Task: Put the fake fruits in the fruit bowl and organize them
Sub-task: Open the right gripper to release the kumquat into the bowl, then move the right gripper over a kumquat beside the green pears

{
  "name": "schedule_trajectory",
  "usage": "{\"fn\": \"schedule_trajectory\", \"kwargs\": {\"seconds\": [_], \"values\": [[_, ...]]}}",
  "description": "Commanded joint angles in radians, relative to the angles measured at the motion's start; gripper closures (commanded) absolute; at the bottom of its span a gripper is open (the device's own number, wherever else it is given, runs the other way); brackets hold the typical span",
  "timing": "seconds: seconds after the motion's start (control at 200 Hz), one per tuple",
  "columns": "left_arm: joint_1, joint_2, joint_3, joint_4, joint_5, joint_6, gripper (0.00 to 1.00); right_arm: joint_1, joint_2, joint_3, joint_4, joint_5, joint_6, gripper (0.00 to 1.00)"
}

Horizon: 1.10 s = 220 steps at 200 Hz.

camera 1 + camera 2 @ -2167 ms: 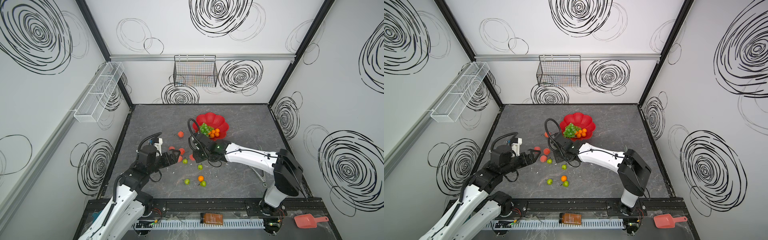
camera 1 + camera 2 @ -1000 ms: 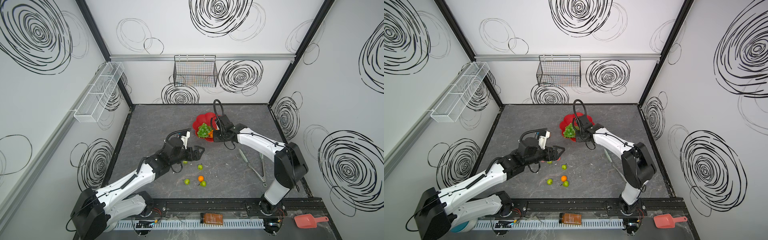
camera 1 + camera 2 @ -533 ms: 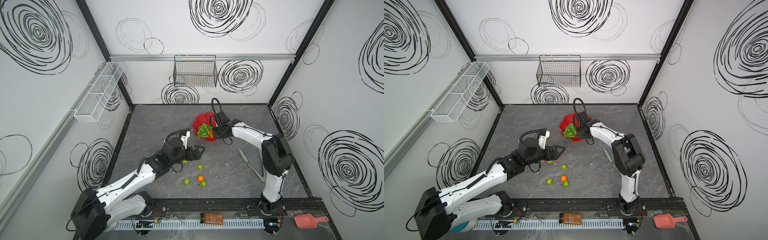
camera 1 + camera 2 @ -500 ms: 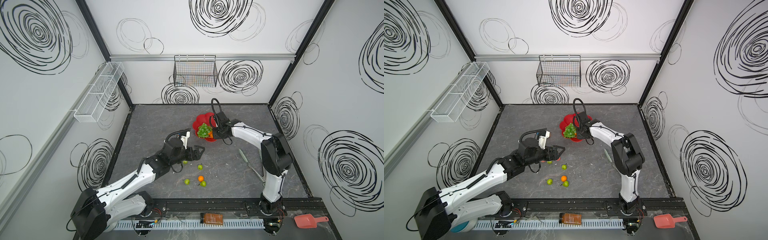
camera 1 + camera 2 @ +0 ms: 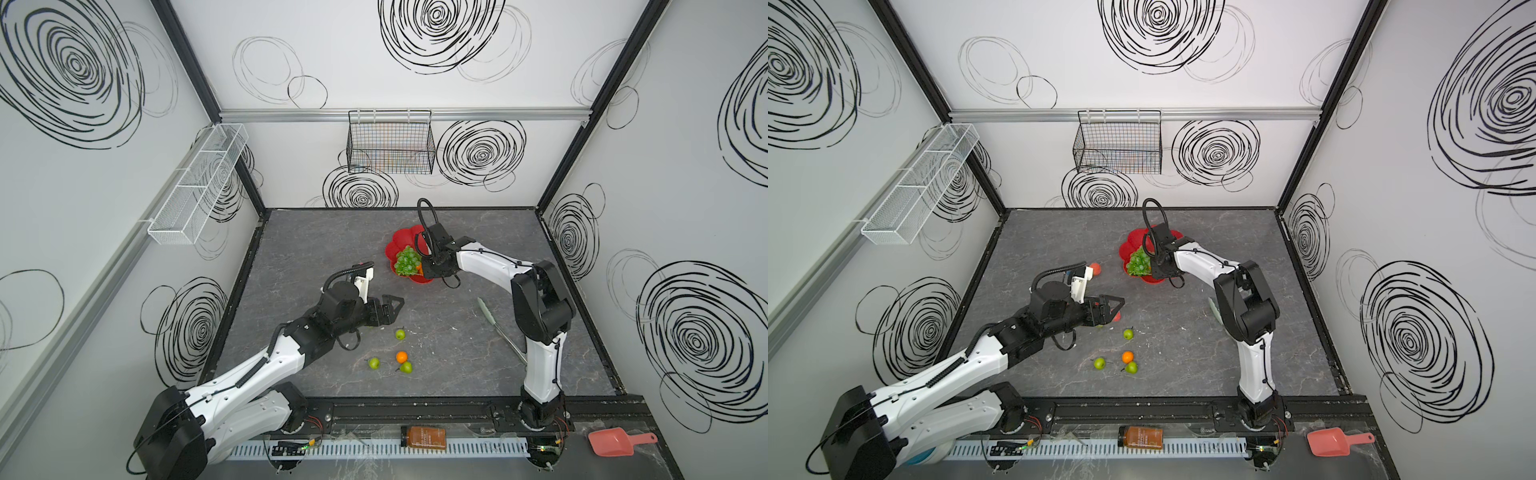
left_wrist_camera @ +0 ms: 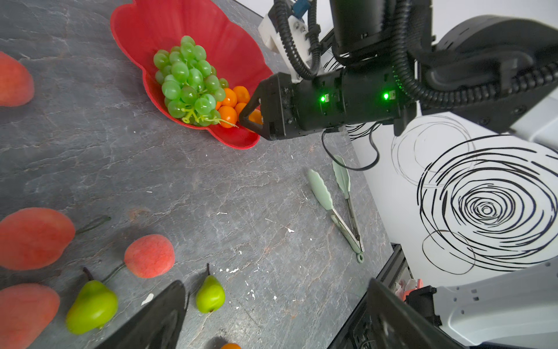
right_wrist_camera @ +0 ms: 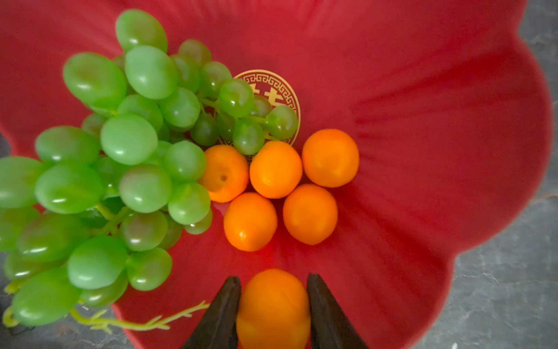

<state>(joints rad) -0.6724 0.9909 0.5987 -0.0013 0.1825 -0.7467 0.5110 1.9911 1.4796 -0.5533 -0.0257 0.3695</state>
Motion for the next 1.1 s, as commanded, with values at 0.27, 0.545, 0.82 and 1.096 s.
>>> {"fn": "schedule_trajectory", "kwargs": {"seconds": [0.27,0.545,0.82,1.096], "values": [[0.013,-0.038,-0.029,0.006,-0.016,-0.011,0.04,-0.004,0.016,0.034,-0.041,0.016,-0.011,0.49],[0.013,-0.055,0.025,-0.108,-0.047,0.044,0.04,-0.004,-0.034,0.041,-0.065,0.027,-0.016,0.33],[0.009,-0.112,0.062,-0.251,-0.055,0.083,0.04,0.009,-0.142,0.01,-0.072,0.02,-0.003,0.26],[-0.018,-0.175,0.085,-0.406,-0.069,0.09,0.04,0.105,-0.292,-0.112,-0.085,0.015,0.019,0.26]]}}
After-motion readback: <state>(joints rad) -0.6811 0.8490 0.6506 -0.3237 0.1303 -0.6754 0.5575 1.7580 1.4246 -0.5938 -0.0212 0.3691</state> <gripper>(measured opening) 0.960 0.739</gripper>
